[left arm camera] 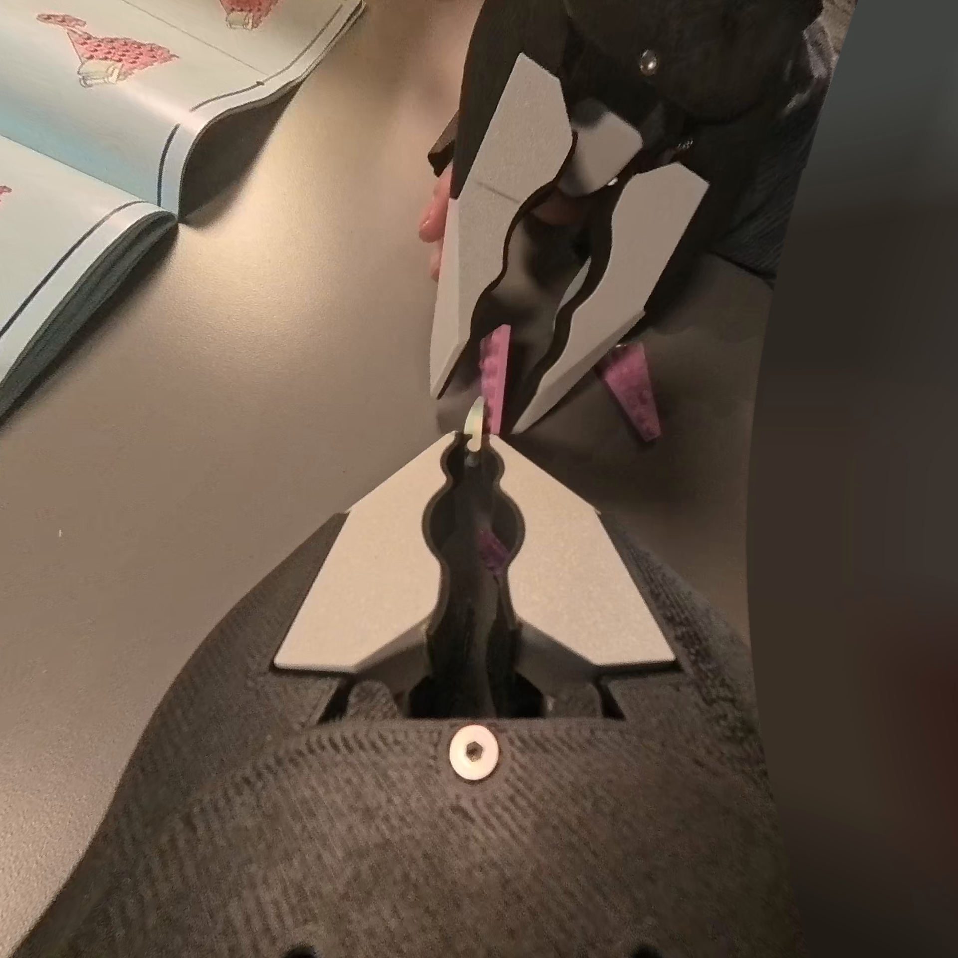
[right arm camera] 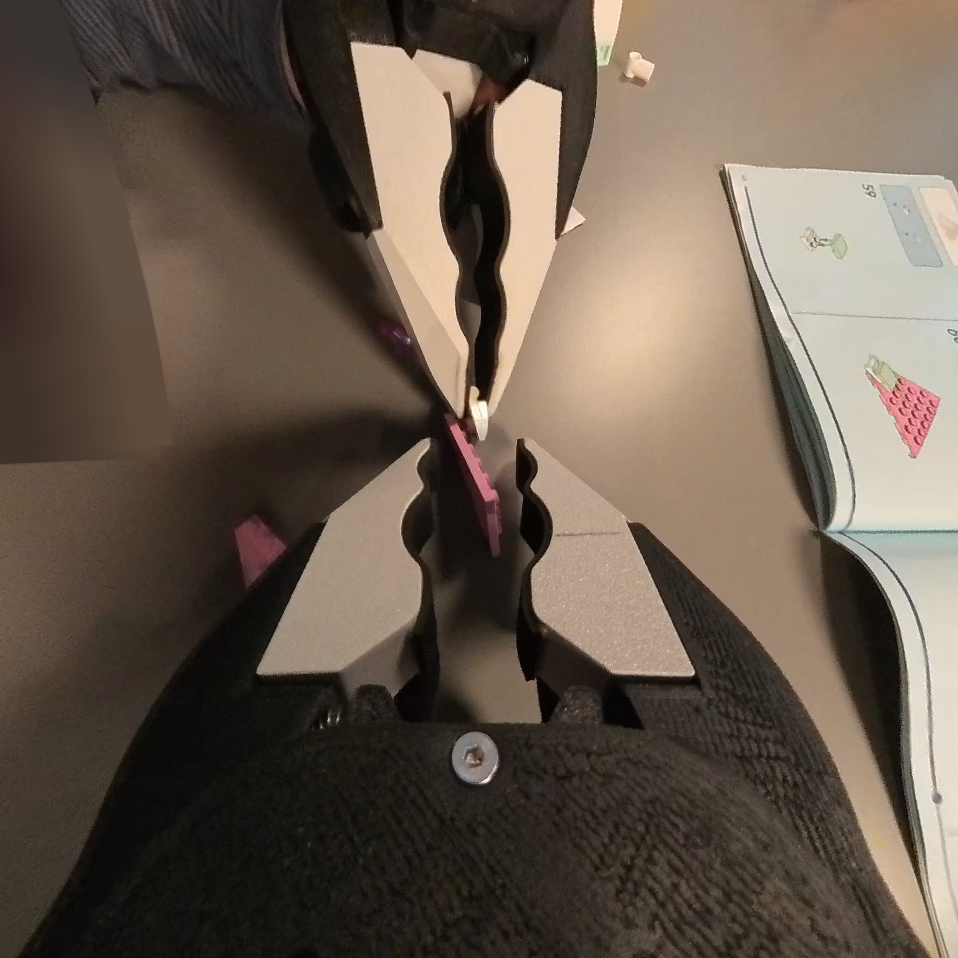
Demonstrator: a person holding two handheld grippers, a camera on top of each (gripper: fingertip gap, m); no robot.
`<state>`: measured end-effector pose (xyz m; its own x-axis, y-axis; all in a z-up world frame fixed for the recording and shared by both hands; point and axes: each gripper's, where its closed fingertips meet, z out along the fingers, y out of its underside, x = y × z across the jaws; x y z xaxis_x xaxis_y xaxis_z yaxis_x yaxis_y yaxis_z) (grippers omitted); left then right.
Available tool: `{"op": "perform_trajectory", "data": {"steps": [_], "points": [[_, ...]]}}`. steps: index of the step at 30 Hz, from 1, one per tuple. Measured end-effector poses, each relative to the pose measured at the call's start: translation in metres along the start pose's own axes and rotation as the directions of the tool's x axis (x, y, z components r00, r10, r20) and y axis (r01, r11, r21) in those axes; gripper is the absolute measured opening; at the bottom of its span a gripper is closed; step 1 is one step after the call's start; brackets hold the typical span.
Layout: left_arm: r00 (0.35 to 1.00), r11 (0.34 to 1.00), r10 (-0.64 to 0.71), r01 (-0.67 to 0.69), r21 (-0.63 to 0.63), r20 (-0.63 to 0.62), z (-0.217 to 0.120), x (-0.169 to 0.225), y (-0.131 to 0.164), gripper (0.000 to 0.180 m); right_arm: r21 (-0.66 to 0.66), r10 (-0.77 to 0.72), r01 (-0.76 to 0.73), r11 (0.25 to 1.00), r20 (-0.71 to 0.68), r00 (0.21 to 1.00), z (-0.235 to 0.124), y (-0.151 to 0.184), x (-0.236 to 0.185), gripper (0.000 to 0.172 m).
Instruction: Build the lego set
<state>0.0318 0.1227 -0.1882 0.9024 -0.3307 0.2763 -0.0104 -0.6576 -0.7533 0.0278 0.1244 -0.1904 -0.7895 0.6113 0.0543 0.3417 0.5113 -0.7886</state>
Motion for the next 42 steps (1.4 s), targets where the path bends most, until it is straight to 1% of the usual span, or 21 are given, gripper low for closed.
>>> {"op": "perform_trajectory", "data": {"steps": [4, 9, 14, 18, 22, 24, 25, 27, 30, 32, 34, 38, 42], "points": [[1.000, 1.000, 0.007, -0.007, -0.002, 0.001, 0.000, 0.001, 0.000, 0.005, -0.006, -0.009, 0.010, 1.000, 0.011, 1.000, 0.005, -0.003, -0.004, 0.026], [1.000, 1.000, 0.015, -0.015, -0.004, -0.001, 0.000, 0.002, 0.001, 0.005, -0.016, -0.024, 0.024, 1.000, 0.011, 1.000, 0.007, -0.003, -0.006, 0.013], [1.000, 1.000, 0.021, -0.021, -0.003, 0.003, 0.000, 0.003, 0.001, 0.005, -0.017, -0.014, 0.014, 1.000, 0.018, 1.000, 0.008, -0.002, -0.006, 0.012], [0.999, 0.999, 0.050, -0.050, -0.012, -0.017, 0.001, 0.007, 0.003, 0.005, -0.018, 0.031, -0.030, 0.999, 0.066, 0.997, 0.007, -0.001, -0.012, 0.011], [0.997, 0.997, 0.073, -0.074, -0.015, -0.019, 0.001, 0.010, 0.003, 0.005, -0.019, -0.011, 0.013, 1.000, 0.059, 0.998, 0.006, -0.001, -0.014, 0.010], [0.992, 0.993, 0.121, -0.121, -0.006, 0.020, 0.000, 0.009, 0.002, 0.005, -0.014, -0.109, 0.109, 0.994, 0.009, 0.994, 0.007, -0.003, -0.012, 0.009], [0.984, 0.985, 0.170, -0.170, 0.006, 0.055, -0.002, 0.007, 0.000, 0.005, -0.006, -0.155, 0.155, 0.988, -0.025, 0.988, 0.006, -0.006, -0.009, 0.009], [0.963, 0.967, 0.244, -0.251, 0.054, 0.112, -0.009, 0.006, -0.007, 0.005, 0.020, -0.206, 0.208, 0.978, -0.086, 0.975, 0.001, -0.015, -0.005, 0.009], [0.948, 0.943, 0.284, -0.304, 0.136, 0.147, -0.019, 0.006, -0.020, 0.005, 0.039, -0.287, 0.298, 0.954, -0.172, 0.942, -0.007, -0.028, 0.001, 0.008], [0.933, 0.929, 0.311, -0.338, 0.148, 0.179, -0.021, 0.005, -0.023, 0.005, 0.022, -0.327, 0.339, 0.940, -0.214, 0.920, -0.008, -0.030, 0.004, 0.008], [0.920, 0.919, 0.332, -0.365, 0.149, 0.208, -0.021, 0.003, -0.023, 0.005, 0.005, -0.351, 0.363, 0.932, -0.240, 0.905, -0.008, -0.030, 0.006, 0.009], [0.927, 0.916, 0.306, -0.349, 0.200, 0.215, -0.024, 0.003, -0.029, 0.005, 0.022, -0.352, 0.371, 0.929, -0.267, 0.897, -0.012, -0.034, 0.009, 0.009], [0.904, 0.890, 0.340, -0.399, 0.222, 0.259, -0.025, 0.003, -0.034, 0.005, 0.035, -0.382, 0.411, 0.911, -0.304, 0.873, -0.016, -0.038, 0.011, 0.009]]}}
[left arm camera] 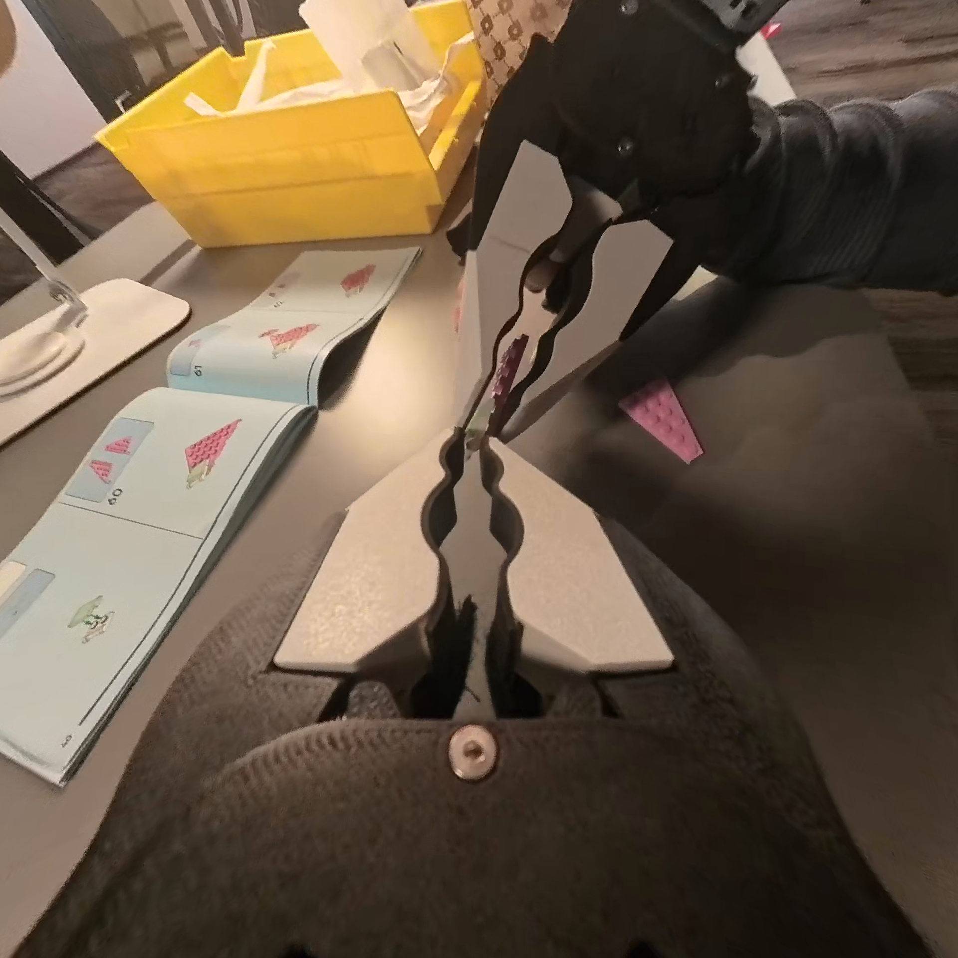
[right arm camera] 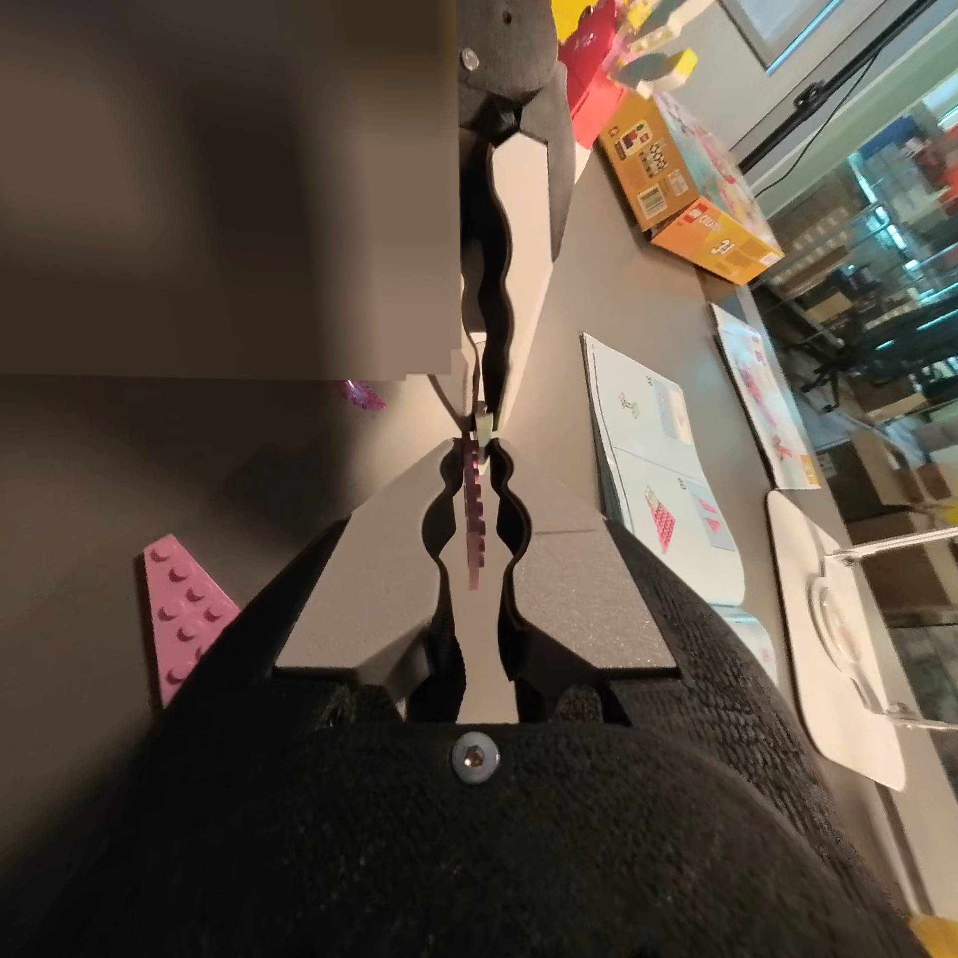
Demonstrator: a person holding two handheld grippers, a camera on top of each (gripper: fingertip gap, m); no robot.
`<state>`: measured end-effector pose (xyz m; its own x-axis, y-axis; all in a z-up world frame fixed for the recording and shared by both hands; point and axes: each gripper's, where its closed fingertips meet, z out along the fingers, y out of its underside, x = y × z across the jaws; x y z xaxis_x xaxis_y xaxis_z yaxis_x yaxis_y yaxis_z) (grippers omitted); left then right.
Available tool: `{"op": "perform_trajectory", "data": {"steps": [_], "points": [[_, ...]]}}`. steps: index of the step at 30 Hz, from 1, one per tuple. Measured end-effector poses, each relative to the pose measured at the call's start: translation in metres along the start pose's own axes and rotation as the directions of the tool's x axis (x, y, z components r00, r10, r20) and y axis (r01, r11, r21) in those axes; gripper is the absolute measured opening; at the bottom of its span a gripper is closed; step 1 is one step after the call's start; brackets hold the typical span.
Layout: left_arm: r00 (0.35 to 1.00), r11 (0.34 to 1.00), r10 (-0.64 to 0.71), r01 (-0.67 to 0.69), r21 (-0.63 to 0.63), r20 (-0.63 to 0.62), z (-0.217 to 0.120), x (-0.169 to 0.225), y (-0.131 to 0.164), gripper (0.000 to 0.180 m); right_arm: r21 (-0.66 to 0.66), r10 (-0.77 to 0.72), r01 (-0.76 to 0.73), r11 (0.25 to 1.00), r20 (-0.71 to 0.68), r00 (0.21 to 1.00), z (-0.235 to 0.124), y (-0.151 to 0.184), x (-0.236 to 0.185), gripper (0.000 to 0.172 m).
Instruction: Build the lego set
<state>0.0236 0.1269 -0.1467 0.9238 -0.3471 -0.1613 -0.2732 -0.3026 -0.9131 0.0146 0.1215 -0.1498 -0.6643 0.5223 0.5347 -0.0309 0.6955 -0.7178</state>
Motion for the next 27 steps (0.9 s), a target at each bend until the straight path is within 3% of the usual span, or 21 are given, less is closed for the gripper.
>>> {"op": "perform_trajectory", "data": {"steps": [9, 15, 20, 27], "points": [[0.993, 0.994, -0.112, 0.113, 0.009, -0.041, 0.000, -0.002, -0.001, 0.005, 0.000, -0.067, 0.067, 0.998, -0.040, 0.997, 0.000, -0.001, 0.002, 0.009], [0.961, 0.966, -0.255, 0.259, 0.016, -0.110, -0.003, -0.002, -0.003, 0.005, 0.029, 0.065, -0.065, 0.997, 0.011, 0.998, -0.001, -0.003, 0.002, 0.008], [0.968, 0.968, -0.246, 0.242, -0.071, -0.049, 0.003, -0.003, 0.008, 0.004, 0.014, 0.056, -0.056, 0.998, 0.017, 0.998, 0.005, 0.006, -0.001, 0.009], [0.933, 0.935, -0.347, 0.336, -0.111, -0.097, 0.005, 0.000, 0.013, 0.004, 0.003, 0.036, -0.036, 0.999, 0.041, 0.999, 0.007, 0.010, -0.006, 0.009]]}}
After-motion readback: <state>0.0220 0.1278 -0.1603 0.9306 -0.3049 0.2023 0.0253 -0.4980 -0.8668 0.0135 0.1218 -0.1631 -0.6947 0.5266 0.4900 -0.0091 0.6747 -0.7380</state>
